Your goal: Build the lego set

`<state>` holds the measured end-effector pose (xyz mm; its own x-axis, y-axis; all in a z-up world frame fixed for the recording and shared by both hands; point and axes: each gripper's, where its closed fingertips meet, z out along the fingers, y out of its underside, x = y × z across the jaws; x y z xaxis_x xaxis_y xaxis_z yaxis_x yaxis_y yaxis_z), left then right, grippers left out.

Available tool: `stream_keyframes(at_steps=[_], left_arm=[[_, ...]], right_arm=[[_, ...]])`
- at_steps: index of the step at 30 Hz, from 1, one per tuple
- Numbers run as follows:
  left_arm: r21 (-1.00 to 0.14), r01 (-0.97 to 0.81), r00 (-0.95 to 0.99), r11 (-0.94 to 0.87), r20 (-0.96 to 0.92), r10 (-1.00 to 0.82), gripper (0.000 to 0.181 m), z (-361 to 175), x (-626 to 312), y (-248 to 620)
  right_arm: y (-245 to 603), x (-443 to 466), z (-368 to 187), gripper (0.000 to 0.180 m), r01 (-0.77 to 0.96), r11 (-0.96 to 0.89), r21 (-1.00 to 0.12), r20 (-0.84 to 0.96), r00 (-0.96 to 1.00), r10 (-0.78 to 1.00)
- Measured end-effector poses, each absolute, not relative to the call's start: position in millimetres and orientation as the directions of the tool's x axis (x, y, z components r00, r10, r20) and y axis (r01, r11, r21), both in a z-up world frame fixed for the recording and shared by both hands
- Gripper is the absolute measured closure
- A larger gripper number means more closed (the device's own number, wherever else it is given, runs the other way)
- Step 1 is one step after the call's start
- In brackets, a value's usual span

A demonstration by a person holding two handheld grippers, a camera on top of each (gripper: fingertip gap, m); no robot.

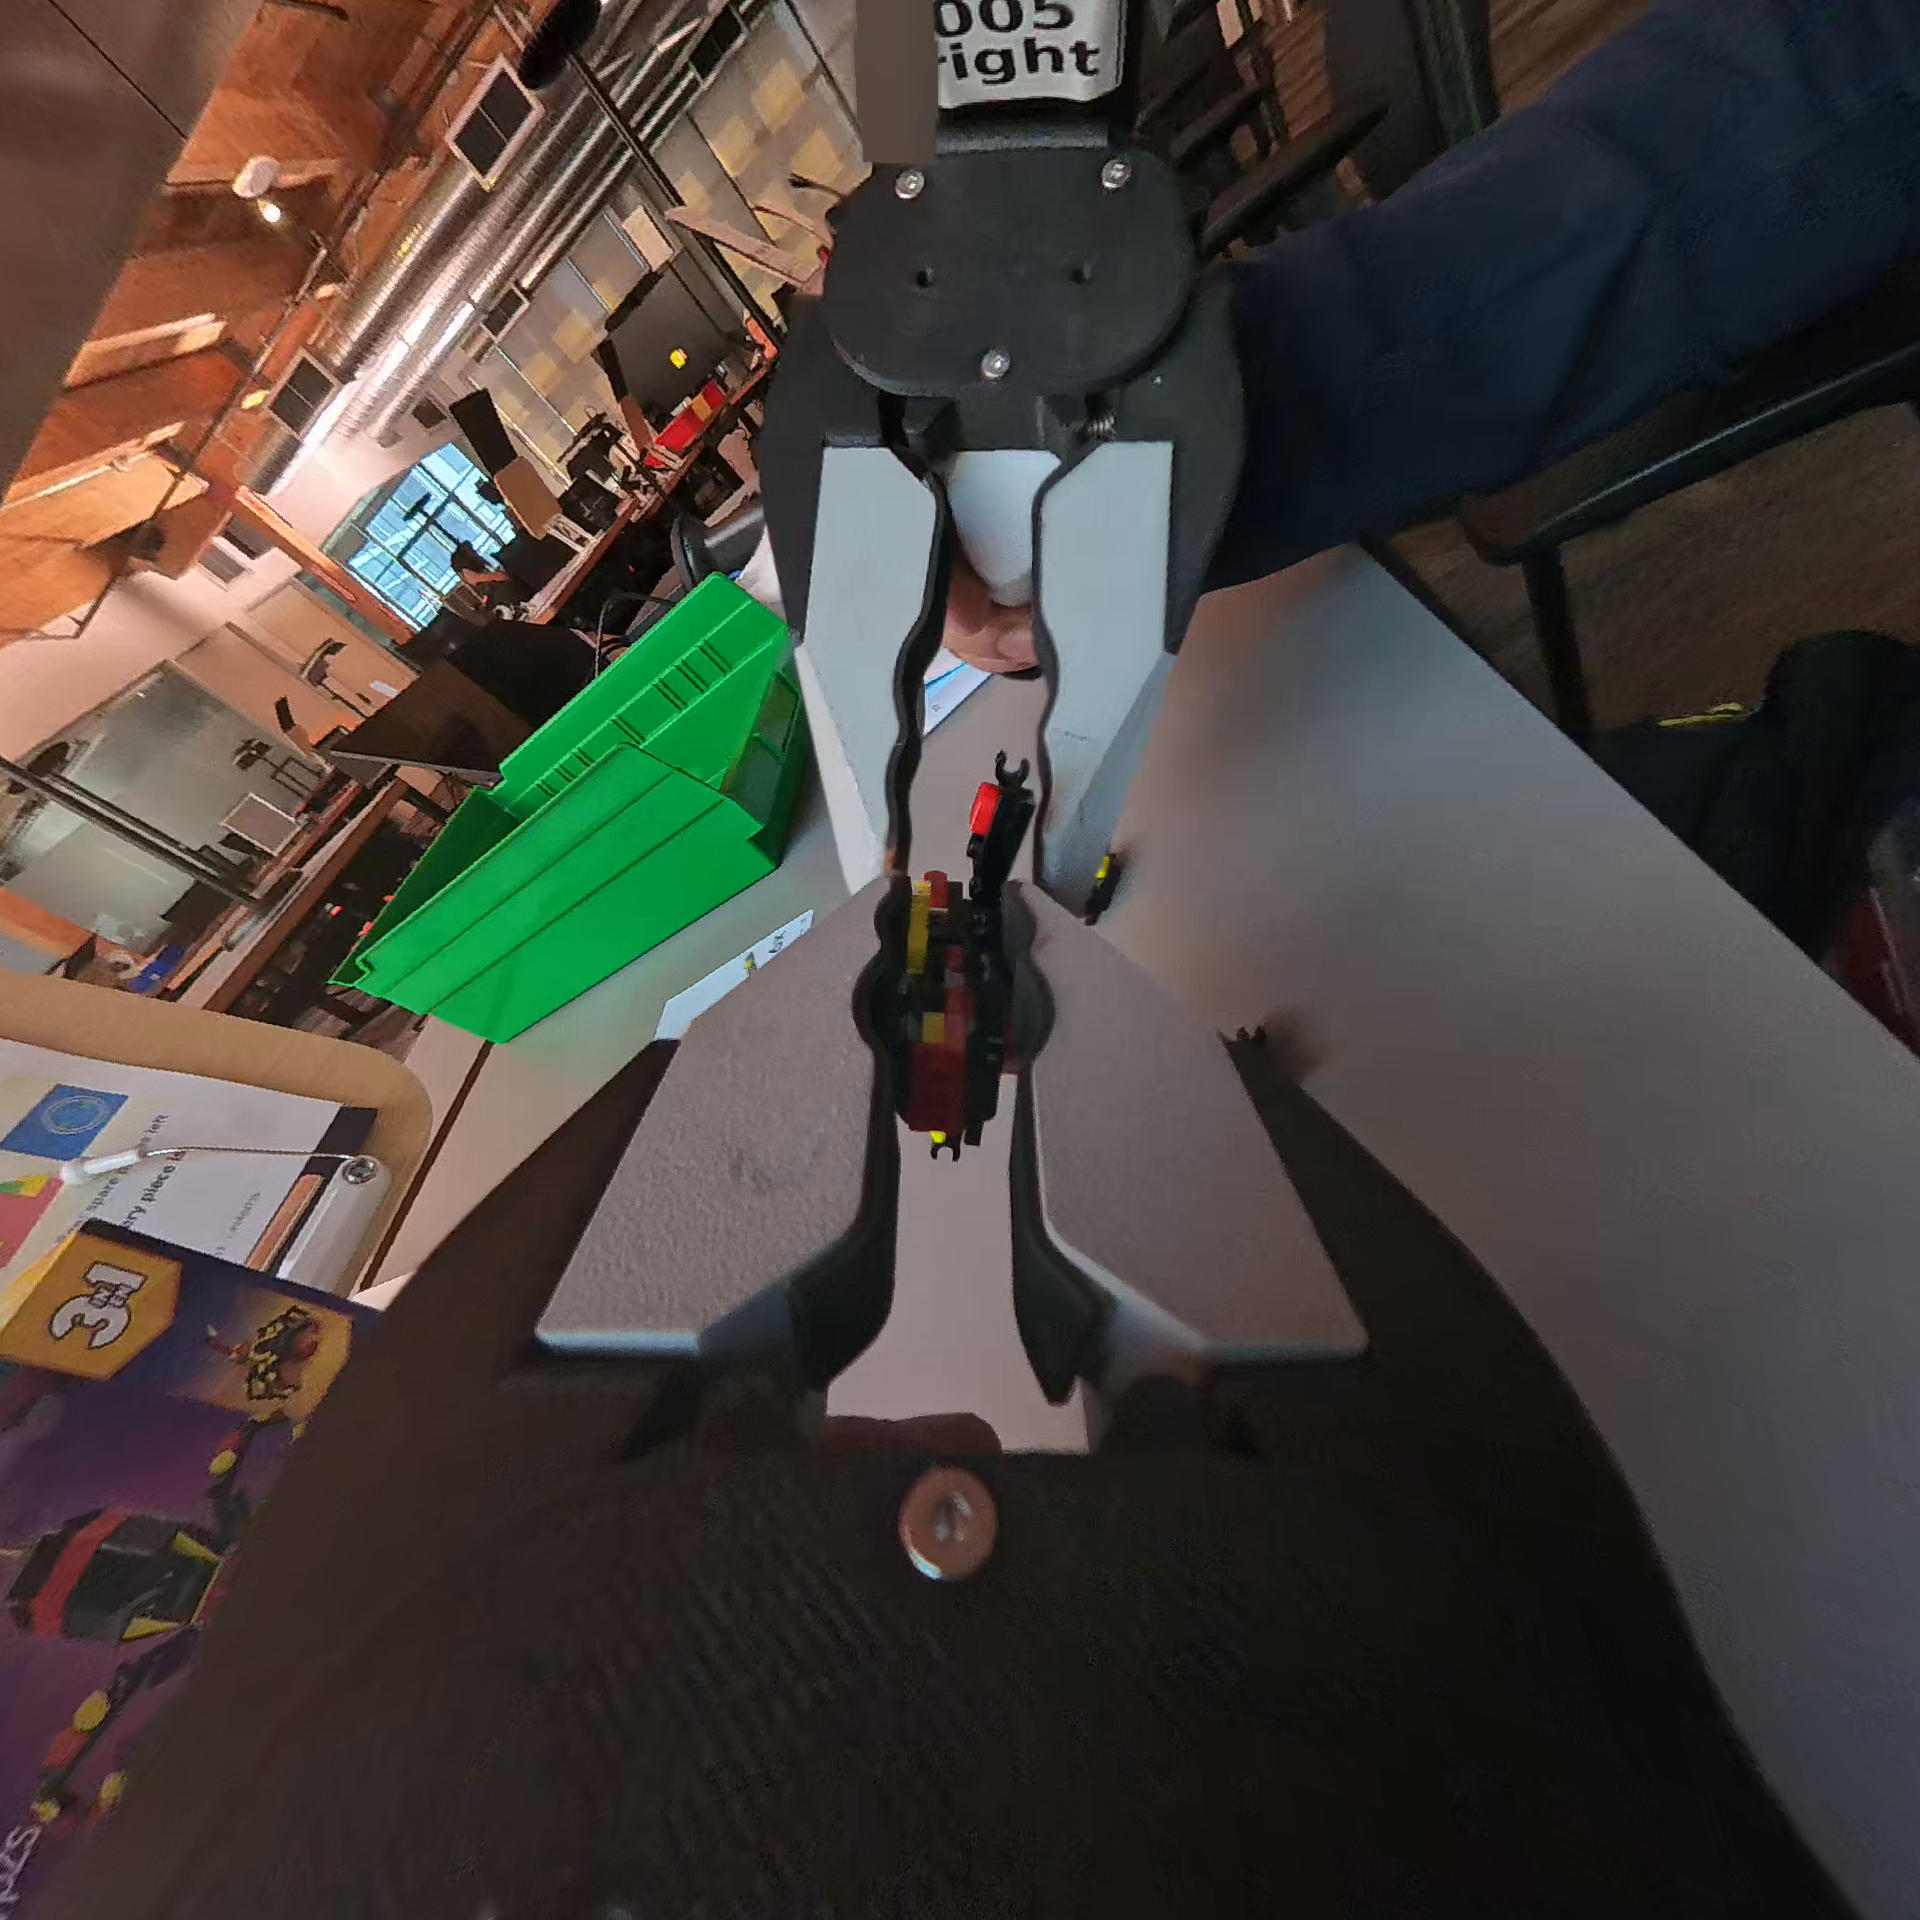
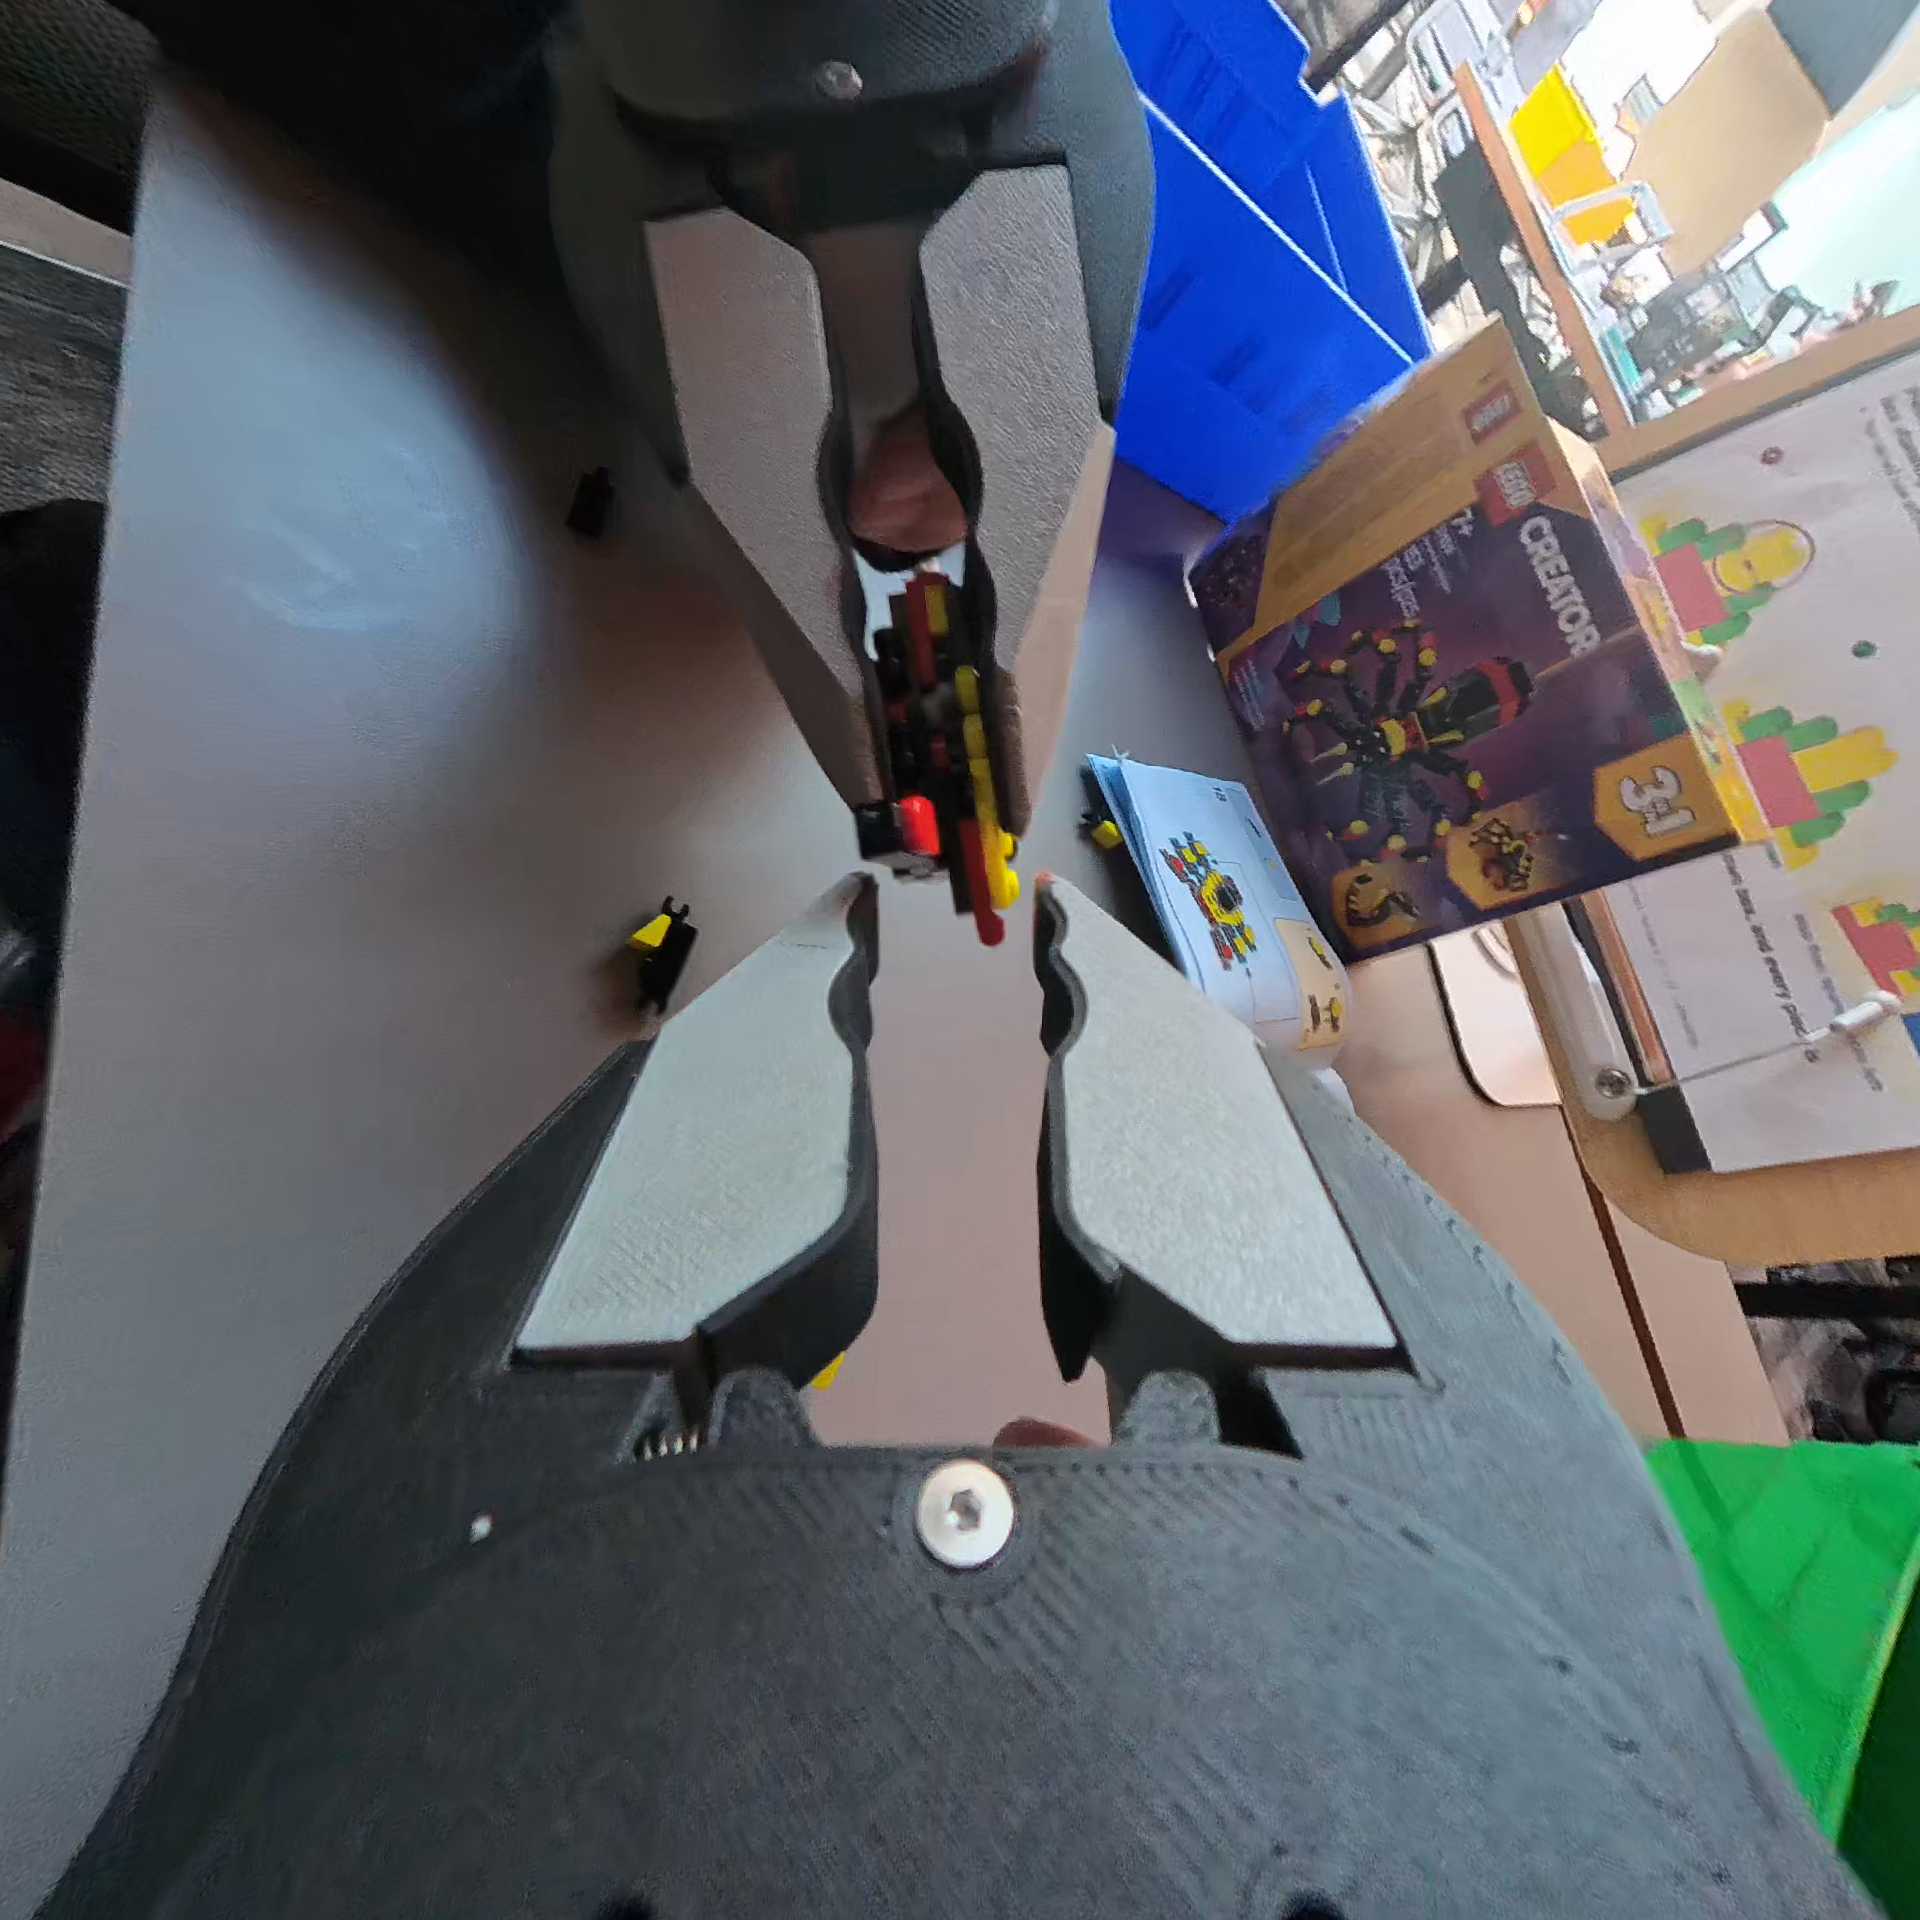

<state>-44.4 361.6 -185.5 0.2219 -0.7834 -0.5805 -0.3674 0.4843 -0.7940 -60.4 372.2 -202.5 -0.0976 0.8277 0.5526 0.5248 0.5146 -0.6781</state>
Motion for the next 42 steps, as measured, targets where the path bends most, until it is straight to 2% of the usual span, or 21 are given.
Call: stream_keyframes(at_steps=[5, 11, 19, 27, 31, 34, 38, 42], left_arm=[[-0.812, -0.332, 0.208, 0.481, -0.56, -0.802, 0.167, -184, -39, 355], [-0.822, -0.306, 0.219, 0.481, -0.552, -0.804, 0.166, -177, -41, 353], [-0.817, -0.337, 0.247, 0.468, -0.557, -0.793, 0.148, -176, -54, 361], [-0.753, -0.447, 0.174, 0.483, -0.603, -0.778, 0.157, -198, -46, 359], [-0.661, -0.596, 0.237, 0.457, -0.688, -0.686, 0.156, -206, -57, 385], [-0.559, -0.72, 0.268, 0.411, -0.771, -0.578, 0.156, -211, -72, 408], [-0.535, -0.774, 0.295, 0.34, -0.779, -0.554, 0.156, -219, -78, 421], [-0.47, -0.821, 0.261, 0.323, -0.813, -0.52, 0.156, -228, -79, 427]], right_arm=[[368, -62, -203, 0.149, 0.522, 0.514, -0.681, 0.543, -0.112, 0.832], [365, -62, -197, 0.158, 0.491, 0.535, -0.687, 0.573, -0.087, 0.815], [370, -54, -193, 0.158, 0.482, 0.535, -0.694, 0.58, -0.065, 0.812], [365, -55, -206, 0.158, 0.509, 0.525, -0.682, 0.552, -0.113, 0.826], [384, -31, -215, 0.153, 0.623, 0.411, -0.665, 0.465, -0.086, 0.881], [405, -1, -216, 0.158, 0.676, 0.231, -0.7, 0.343, 0.034, 0.939], [402, 32, -247, 0.141, 0.727, -0.053, -0.685, 0.077, 0.144, 0.987], [393, 43, -273, 0.143, 0.764, -0.109, -0.636, 0.065, 0.194, 0.979]])
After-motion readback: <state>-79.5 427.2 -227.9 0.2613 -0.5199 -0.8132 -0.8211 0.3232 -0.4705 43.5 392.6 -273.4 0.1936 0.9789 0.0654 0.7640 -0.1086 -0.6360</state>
